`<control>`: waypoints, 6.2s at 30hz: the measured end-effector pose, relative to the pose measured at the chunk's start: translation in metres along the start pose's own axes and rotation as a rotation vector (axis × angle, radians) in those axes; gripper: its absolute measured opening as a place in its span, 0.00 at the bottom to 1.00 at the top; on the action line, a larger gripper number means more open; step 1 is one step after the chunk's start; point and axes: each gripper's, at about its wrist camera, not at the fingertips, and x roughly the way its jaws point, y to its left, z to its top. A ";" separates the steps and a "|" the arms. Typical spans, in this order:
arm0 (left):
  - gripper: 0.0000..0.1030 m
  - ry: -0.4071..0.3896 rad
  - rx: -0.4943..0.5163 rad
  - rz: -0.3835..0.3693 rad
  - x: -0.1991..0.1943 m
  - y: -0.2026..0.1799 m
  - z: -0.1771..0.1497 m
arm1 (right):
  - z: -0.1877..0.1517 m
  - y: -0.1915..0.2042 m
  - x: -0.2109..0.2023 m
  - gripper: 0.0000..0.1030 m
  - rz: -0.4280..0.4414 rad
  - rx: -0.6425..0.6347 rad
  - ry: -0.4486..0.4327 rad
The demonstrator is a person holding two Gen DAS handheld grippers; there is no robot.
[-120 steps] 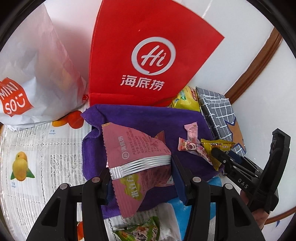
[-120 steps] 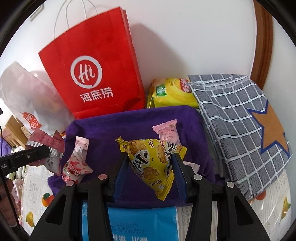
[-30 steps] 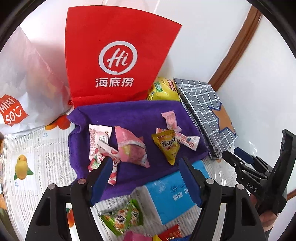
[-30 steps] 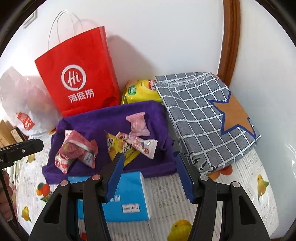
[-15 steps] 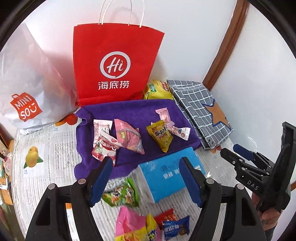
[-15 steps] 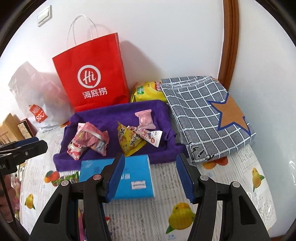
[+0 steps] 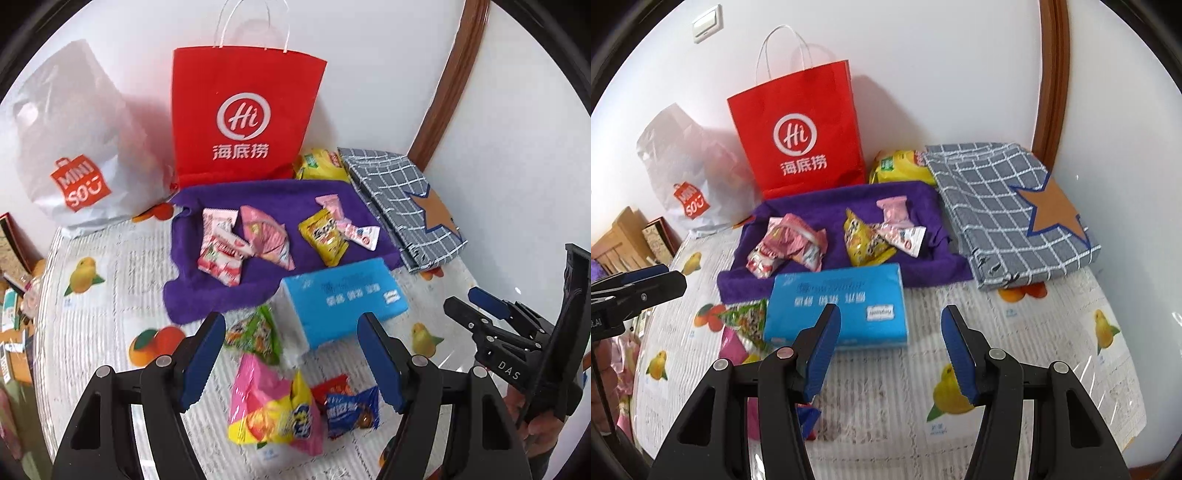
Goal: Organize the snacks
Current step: 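Move both open grippers back to the snack pile beside the tissue pack, then grasp the blue wrapped packet with the right gripper while the left grasps the pink-and-yellow bag, then lift both held packets and carry them toward the purple towel, then lower the blue packet onto the towel and open the right gripper while the left lowers its bag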
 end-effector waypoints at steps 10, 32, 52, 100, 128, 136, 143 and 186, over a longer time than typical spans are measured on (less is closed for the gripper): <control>0.70 0.051 -0.088 0.083 0.005 0.035 -0.036 | -0.029 0.006 0.004 0.55 0.021 -0.044 0.027; 0.70 0.094 -0.192 0.108 0.019 0.079 -0.077 | -0.088 0.081 0.059 0.60 0.209 -0.123 0.222; 0.70 0.087 -0.180 -0.005 0.026 0.063 -0.087 | -0.091 0.051 0.047 0.21 0.215 -0.127 0.157; 0.54 0.050 0.006 -0.058 0.022 0.004 -0.027 | -0.014 0.009 0.020 0.15 0.220 -0.060 -0.015; 0.54 -0.006 -0.023 -0.006 0.081 0.040 0.100 | 0.093 -0.004 0.090 0.15 0.096 0.066 -0.036; 0.54 0.011 -0.053 0.056 0.112 0.068 0.107 | 0.107 0.000 0.122 0.15 0.069 0.062 -0.019; 0.54 0.034 -0.069 0.083 0.129 0.080 0.106 | 0.110 0.002 0.152 0.15 0.064 0.062 0.021; 0.54 0.151 -0.086 0.063 0.161 0.083 0.099 | 0.103 0.014 0.192 0.33 0.006 -0.002 0.103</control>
